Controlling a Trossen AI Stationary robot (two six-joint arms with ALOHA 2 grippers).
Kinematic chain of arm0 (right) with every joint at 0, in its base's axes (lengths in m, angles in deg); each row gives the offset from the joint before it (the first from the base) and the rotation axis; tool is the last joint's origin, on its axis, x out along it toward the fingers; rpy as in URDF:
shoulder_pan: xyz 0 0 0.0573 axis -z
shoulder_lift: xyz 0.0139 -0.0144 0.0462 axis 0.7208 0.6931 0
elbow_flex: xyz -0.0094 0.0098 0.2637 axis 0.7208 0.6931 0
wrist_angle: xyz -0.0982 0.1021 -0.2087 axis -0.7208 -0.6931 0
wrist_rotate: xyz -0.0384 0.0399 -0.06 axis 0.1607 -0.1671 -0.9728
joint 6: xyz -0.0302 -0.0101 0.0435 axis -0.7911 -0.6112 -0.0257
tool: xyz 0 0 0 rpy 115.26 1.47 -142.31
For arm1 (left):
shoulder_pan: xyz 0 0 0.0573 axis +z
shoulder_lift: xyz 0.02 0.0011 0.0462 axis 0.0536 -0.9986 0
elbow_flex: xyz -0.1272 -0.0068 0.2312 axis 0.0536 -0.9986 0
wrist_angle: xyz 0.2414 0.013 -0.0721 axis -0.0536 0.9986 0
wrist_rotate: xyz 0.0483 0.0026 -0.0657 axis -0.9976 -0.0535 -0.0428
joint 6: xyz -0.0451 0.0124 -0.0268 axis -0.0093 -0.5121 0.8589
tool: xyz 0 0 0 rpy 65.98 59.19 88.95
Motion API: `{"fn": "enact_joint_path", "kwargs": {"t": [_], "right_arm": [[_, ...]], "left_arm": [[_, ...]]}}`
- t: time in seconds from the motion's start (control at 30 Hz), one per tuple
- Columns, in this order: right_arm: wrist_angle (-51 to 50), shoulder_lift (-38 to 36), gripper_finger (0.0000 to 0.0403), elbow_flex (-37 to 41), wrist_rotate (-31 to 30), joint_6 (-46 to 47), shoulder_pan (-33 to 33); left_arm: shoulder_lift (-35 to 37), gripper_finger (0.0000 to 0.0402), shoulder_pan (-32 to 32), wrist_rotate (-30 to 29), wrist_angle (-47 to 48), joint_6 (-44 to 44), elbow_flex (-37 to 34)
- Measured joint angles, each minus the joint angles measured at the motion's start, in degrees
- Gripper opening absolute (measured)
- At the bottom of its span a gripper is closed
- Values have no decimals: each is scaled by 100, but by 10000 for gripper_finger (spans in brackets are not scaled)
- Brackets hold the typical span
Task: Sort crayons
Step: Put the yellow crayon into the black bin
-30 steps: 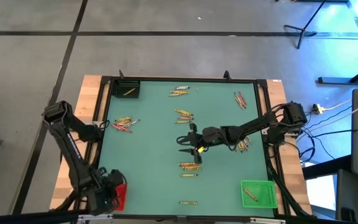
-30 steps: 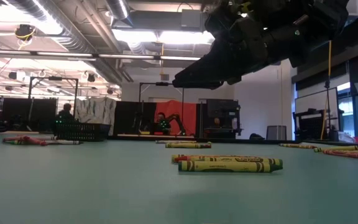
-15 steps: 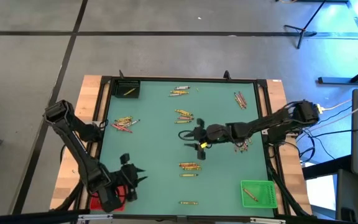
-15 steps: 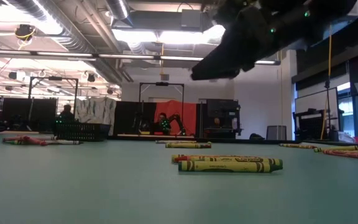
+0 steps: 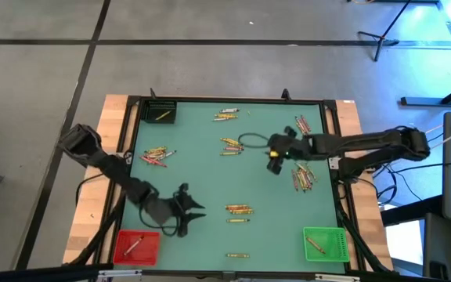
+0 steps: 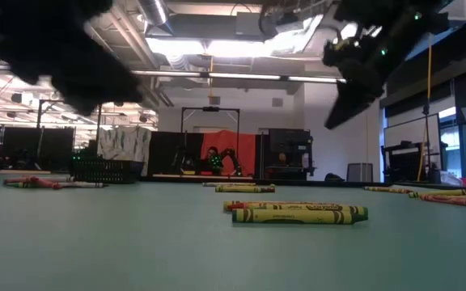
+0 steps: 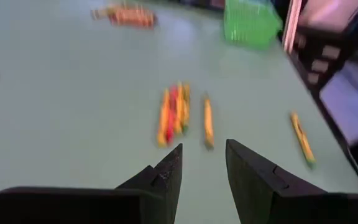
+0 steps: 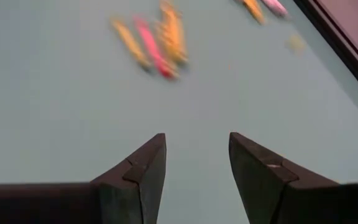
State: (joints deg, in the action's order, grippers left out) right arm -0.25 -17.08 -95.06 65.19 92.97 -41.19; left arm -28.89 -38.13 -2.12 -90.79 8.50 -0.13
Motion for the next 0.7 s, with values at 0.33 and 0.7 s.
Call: {"fn": "enact_joint_path", "kwargs": {"t": [0.33, 0.7], "right_arm": [[-1177, 209, 172, 2, 598, 24, 2121], [-1189, 964, 172, 2, 1055, -516, 4007]], "left_arm": [[-30, 108, 602, -170, -1127, -908, -449], [-1095, 108, 774, -191, -2786, -1779, -446]]}}
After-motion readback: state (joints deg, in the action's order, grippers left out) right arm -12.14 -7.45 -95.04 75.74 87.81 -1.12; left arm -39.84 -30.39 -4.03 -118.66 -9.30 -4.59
